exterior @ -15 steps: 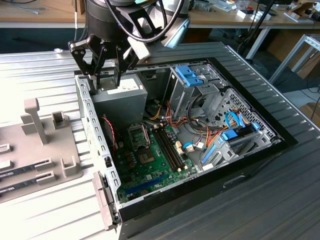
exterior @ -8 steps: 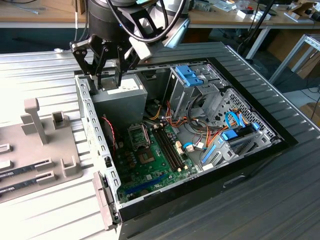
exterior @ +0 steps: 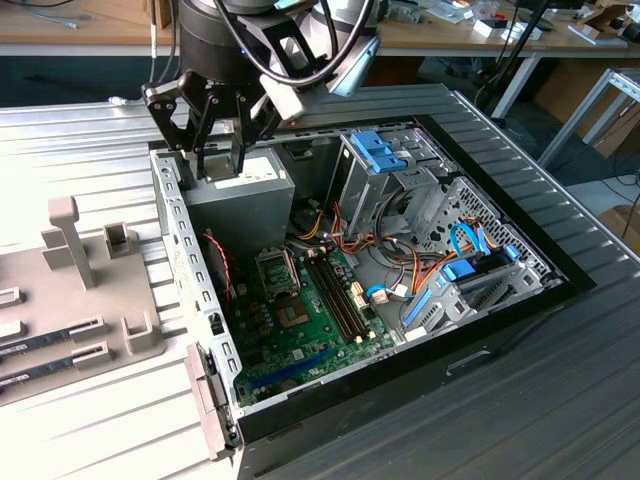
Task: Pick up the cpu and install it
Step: 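Pick up the cpu and move it towards the insertion slot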
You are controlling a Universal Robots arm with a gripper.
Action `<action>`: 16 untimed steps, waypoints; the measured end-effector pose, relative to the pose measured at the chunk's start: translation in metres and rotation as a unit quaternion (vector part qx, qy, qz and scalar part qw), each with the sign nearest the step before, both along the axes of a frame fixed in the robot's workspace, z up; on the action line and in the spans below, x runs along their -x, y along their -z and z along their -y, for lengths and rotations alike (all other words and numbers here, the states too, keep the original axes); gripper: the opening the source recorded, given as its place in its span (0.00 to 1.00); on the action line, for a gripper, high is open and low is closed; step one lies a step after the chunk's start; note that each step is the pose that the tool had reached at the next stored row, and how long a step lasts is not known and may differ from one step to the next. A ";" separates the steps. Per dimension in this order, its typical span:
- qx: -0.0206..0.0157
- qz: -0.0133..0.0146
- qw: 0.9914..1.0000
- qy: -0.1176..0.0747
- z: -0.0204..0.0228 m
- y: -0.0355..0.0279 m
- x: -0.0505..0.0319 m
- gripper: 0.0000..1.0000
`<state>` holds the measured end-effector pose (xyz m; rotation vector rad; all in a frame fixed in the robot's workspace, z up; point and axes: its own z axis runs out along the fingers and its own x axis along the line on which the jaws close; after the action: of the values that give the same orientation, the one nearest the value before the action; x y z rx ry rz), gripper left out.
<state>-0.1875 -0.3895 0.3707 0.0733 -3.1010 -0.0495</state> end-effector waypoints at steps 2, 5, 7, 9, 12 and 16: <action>0.000 0.000 1.000 0.000 0.0000 0.0003 -0.0006 0.47; 0.000 0.000 1.000 0.000 0.0000 0.0009 -0.0018 0.47; 0.000 0.000 1.000 0.000 0.0000 0.0014 -0.0025 0.47; 0.000 0.000 1.000 0.000 0.0001 0.0019 -0.0035 0.47; 0.000 0.000 1.000 0.000 0.0006 0.0025 -0.0051 0.47; 0.000 0.000 1.000 0.000 0.0008 0.0032 -0.0066 0.47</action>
<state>-0.1809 -0.3903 0.3675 0.0733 -3.1010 -0.0494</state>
